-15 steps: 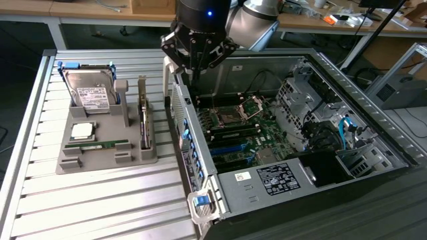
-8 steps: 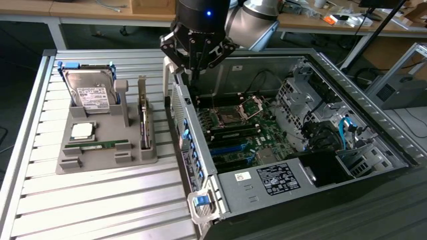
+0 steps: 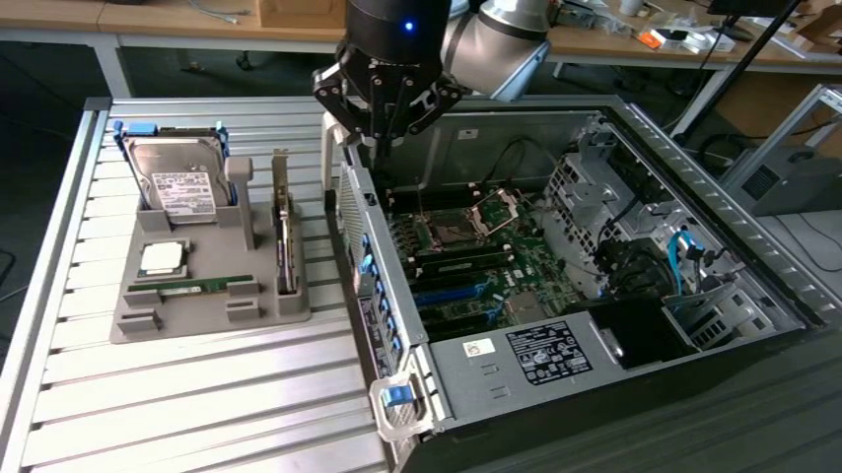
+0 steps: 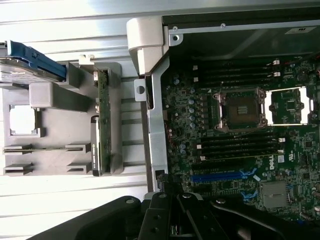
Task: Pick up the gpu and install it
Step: 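Reach for the gpu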
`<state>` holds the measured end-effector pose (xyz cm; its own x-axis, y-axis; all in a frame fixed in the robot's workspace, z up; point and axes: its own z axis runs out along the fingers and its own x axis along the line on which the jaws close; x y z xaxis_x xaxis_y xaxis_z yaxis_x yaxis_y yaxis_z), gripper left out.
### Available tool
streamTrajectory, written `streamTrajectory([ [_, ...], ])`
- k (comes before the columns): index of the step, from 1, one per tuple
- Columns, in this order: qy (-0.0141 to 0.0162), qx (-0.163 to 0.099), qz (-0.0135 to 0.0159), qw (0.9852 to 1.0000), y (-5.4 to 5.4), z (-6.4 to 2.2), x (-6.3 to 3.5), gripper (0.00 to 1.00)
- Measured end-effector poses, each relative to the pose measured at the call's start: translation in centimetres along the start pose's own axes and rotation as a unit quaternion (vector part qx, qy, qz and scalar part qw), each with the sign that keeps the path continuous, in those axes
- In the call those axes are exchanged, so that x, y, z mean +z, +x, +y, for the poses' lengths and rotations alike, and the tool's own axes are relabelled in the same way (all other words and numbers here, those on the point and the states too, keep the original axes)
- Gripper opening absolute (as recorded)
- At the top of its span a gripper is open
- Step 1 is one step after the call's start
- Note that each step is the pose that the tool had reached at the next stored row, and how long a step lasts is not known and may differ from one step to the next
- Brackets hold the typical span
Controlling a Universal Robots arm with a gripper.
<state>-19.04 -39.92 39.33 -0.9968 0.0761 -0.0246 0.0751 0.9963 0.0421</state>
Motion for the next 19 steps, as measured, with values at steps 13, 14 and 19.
streamTrajectory([
  [13, 0.0000, 0.000, 0.0000, 1.0000, 0.38, -0.03, -0.01, 0.11],
  [14, 0.0000, 0.000, 0.0000, 1.0000, 0.40, -0.03, -0.01, 0.11],
  [19, 0.0000, 0.000, 0.0000, 1.0000, 0.57, -0.05, -0.02, 0.11],
])
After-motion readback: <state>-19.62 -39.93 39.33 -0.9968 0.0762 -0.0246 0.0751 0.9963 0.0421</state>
